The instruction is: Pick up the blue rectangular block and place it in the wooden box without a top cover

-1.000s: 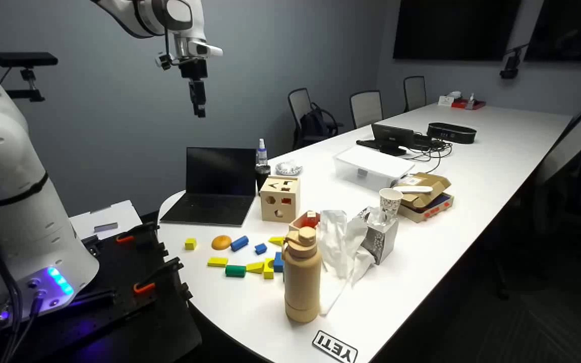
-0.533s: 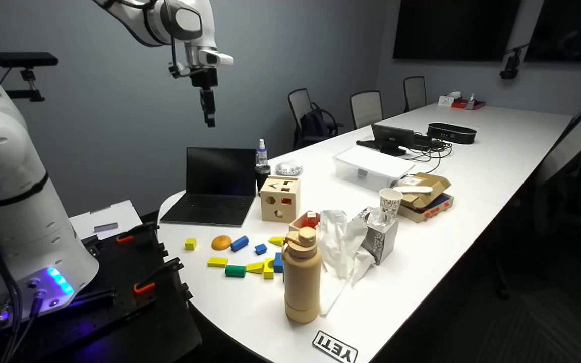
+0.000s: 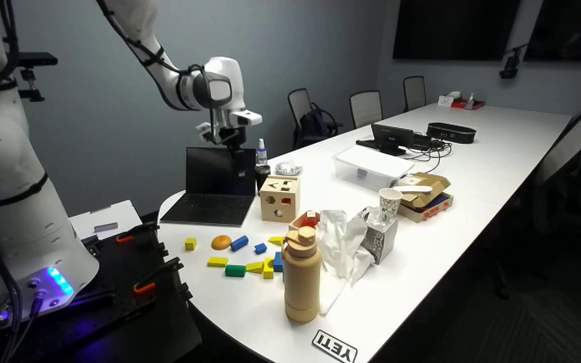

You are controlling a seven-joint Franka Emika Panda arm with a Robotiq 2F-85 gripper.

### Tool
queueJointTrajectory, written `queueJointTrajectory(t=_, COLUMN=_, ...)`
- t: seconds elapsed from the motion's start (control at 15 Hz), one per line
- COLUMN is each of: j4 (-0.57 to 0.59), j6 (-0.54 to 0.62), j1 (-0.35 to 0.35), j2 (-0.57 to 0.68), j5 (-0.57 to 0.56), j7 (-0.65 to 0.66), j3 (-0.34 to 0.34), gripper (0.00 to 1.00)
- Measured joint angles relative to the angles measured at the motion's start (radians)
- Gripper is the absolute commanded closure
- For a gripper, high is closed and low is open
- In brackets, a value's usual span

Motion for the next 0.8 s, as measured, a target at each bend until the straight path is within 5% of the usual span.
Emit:
queueJointTrajectory(t=0.33, j4=0.018, j6=0.256, j1=0.004, j2=0.284, j5=0.049, j7=-0.168, j3=-0.034, gripper=0.0)
queueJointTrajectory(t=0.8, j4=0.117, j6=0.323, j1=0.009, j2=0.548, j5=0.188, j7=-0.349, j3=-0.013, gripper=0.0)
